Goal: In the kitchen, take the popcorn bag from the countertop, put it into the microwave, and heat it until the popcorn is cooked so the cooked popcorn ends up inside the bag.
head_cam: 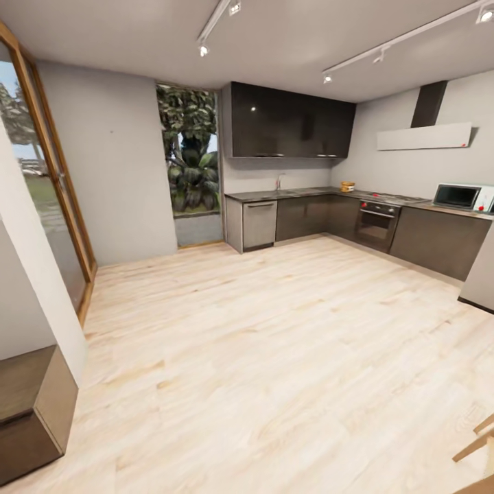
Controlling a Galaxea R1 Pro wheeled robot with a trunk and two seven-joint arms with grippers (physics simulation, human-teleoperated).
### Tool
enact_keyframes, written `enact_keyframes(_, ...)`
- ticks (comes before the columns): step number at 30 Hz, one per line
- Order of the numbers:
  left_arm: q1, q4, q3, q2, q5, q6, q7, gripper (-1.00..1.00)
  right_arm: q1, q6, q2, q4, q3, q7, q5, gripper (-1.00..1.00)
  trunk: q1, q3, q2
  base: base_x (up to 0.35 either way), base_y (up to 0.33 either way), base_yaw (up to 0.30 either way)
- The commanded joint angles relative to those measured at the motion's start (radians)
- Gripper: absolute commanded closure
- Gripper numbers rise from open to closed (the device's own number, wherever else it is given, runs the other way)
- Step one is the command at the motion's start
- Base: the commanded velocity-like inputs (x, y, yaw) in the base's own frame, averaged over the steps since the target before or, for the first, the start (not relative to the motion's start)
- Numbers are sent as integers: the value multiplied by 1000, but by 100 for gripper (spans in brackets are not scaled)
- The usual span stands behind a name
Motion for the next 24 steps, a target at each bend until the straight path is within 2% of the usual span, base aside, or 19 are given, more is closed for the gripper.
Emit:
enact_keyframes(1,0,0,3,0,9,-2,0,-100,-1,-2,-5,3,-1,-5,-5,-100,1,-1,0,321,0,0)
enact_keyframes(11,0,2,4,-2,9,-3,0,-100,-1,-4,-8,17,-1,-5,-1,-100,1,-1,0,321,-7,0)
enact_keyframes(24,0,6,4,-4,9,-3,0,-100,-1,-9,-8,19,1,-4,1,-100,1,-1,0,321,-87,0)
